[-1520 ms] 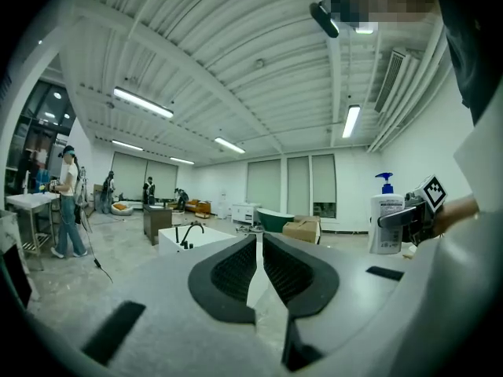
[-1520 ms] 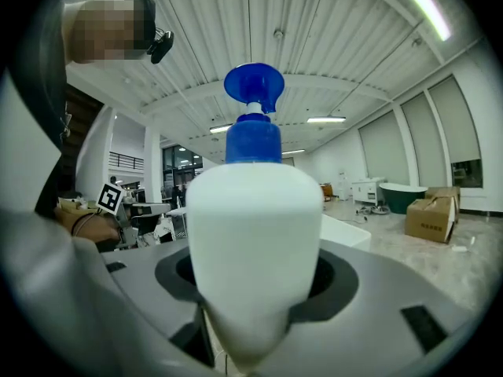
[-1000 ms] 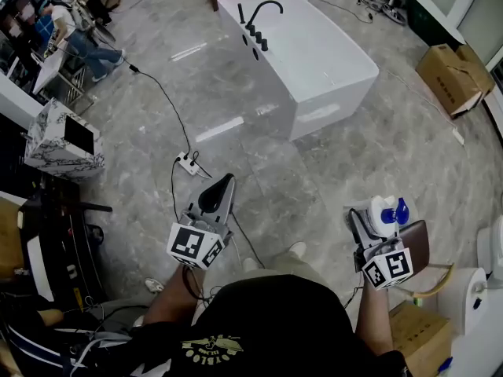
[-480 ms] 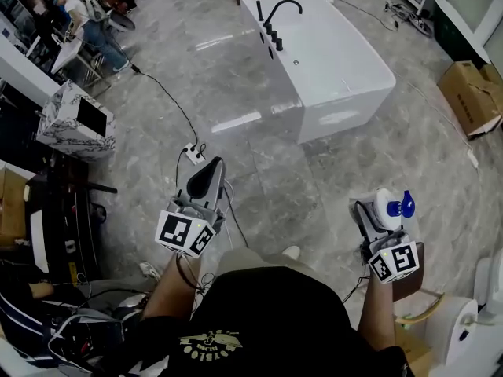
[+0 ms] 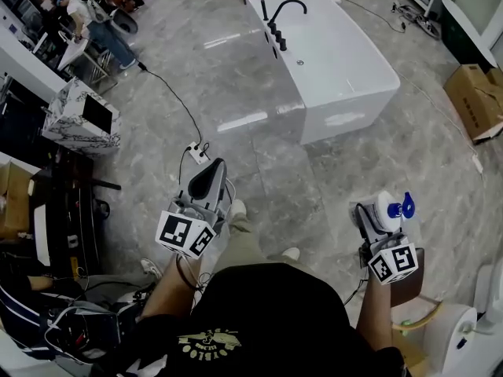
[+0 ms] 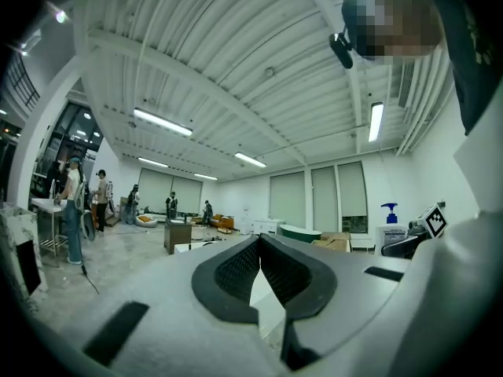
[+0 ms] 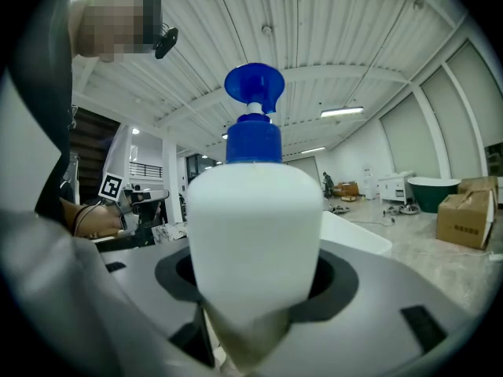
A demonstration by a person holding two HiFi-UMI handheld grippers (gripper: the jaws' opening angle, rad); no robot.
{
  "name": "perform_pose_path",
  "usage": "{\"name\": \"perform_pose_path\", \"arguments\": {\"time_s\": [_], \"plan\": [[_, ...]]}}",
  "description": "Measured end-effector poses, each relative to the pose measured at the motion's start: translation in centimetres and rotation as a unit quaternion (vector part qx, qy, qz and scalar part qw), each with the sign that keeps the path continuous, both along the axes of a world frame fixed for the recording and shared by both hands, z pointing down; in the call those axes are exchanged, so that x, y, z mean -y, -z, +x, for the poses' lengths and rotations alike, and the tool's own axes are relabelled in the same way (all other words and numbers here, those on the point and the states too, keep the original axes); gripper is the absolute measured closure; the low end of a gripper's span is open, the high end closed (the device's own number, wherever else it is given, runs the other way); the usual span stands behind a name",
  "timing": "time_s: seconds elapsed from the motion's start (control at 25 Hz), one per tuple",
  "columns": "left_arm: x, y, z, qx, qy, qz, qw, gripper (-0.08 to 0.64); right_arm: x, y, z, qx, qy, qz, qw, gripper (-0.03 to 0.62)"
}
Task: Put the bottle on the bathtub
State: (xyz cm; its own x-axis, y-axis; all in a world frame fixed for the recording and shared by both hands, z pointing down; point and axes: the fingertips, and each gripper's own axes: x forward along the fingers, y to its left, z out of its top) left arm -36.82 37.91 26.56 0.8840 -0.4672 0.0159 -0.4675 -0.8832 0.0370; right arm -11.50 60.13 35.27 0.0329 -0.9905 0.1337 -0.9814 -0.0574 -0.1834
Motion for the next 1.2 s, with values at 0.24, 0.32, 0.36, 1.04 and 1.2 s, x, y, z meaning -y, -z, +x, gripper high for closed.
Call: {"name": "perform_pose_path", "arguments": {"time_s": [0.24,0.32,0.36,1.04,1.2], "plan": [[1.6,0.4,0.8,-0.003,-0.015,0.007,0.9999,0.549,1.1,-0.5,0.6,0.013,-0.019,0.002,1.000,0.331],[2.4,0.1,1.3,-0.005,-0.021,0.001,0.9998,0.549,1.5,-0.6,0.4,0.013,-0.022,-0.001,1.000,0.331],[2.8,-0.2,1.7,-0.007,-0.024,-0.006,0.9997,0.549,1.6,-0.6,0.3,0.013,-0.023,-0.005,1.000,0.331],[14.3,-0.7,8.9,-0.003,-0.093,0.014,0.9956,0.549,11.8,2.4,2.9,-0.029,-0.073,-0.025,0.997,0.331],[17.4,-0.7,9.3,-0.005,-0.101,0.014,0.9948,0.549,15.0,3.6,2.9,-0.048,-0.077,-0.023,0.996,0.331]]}}
